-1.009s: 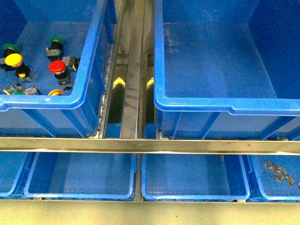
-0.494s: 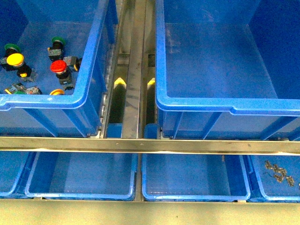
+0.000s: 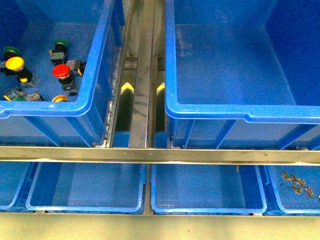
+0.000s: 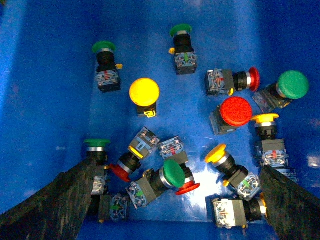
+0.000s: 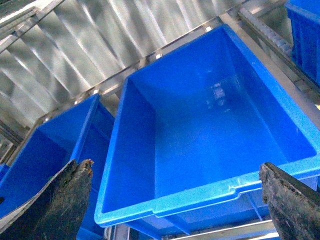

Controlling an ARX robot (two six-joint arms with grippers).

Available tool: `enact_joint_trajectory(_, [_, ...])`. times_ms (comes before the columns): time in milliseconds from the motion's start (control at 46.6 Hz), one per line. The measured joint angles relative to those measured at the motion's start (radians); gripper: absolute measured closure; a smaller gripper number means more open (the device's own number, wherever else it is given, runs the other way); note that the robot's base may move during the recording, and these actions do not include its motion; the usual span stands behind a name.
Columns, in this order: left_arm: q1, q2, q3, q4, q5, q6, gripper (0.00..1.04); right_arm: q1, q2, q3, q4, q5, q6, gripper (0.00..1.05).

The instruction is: Pick red and yellow buttons and place in box

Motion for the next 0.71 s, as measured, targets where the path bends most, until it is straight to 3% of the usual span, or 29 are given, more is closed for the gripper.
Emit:
enact_joint_trajectory(172, [-0.034,0.242,0.258,-0.14,0.016,0.042,0.08,0.0,0.0,0.0,0.0,0.0,0.0,0.06])
enact_joint_trajectory(408, [-0.073,0.418,0.463,-0.229,0.014,0.109,0.08,0.0,0.0,0.0,0.0,0.0,0.0,0.06])
enact_joint_trajectory(709, [-0.103,0.524,0.531,-0.269,0.04,0.153,0.08,0.0,0.0,0.0,0.0,0.0,0.0,0.06])
